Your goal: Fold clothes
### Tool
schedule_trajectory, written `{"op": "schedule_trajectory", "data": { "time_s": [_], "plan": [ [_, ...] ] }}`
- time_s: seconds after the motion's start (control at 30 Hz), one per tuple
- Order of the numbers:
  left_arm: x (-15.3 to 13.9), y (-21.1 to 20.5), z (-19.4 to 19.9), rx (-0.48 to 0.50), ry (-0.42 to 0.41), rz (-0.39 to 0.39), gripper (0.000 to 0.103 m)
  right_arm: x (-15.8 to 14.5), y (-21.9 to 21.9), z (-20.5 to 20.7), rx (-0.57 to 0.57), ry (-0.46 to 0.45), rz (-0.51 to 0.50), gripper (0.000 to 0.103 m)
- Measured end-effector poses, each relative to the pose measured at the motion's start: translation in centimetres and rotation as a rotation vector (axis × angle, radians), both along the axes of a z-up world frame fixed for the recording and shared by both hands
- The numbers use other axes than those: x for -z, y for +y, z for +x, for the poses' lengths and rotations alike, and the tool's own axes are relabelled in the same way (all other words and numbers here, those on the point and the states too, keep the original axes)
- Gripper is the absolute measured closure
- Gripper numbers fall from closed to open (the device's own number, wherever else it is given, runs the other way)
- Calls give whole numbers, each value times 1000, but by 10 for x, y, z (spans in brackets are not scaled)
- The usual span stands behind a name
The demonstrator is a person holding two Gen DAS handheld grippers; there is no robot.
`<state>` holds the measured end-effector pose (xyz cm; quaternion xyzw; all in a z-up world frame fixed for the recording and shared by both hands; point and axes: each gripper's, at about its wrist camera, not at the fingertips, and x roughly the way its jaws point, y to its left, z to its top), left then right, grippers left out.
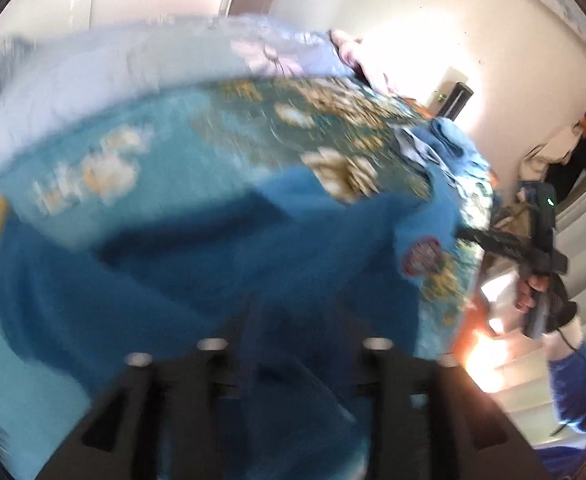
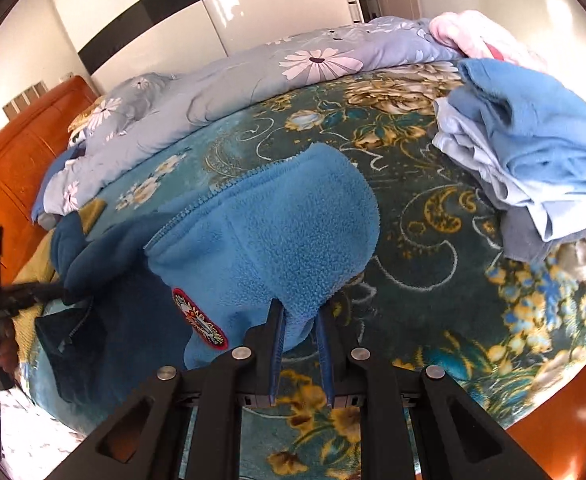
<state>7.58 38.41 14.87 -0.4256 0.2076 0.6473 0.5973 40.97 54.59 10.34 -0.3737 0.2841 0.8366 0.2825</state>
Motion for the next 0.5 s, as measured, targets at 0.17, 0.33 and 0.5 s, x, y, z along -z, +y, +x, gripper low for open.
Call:
{"op": "schedule_trajectory", "data": {
  "time_s": [0.17, 0.33, 0.5],
  "plan": [
    [19, 67, -38, 35, 180, -122, 45, 6, 0, 2, 7, 9, -17, 86],
    [71, 119, -43, 215, 273, -305, 45, 9, 3, 1, 6, 16, -39, 86],
    [91, 136, -30, 352, 294, -360, 45, 14, 6, -3, 1, 3, -44, 86]
  ]
}}
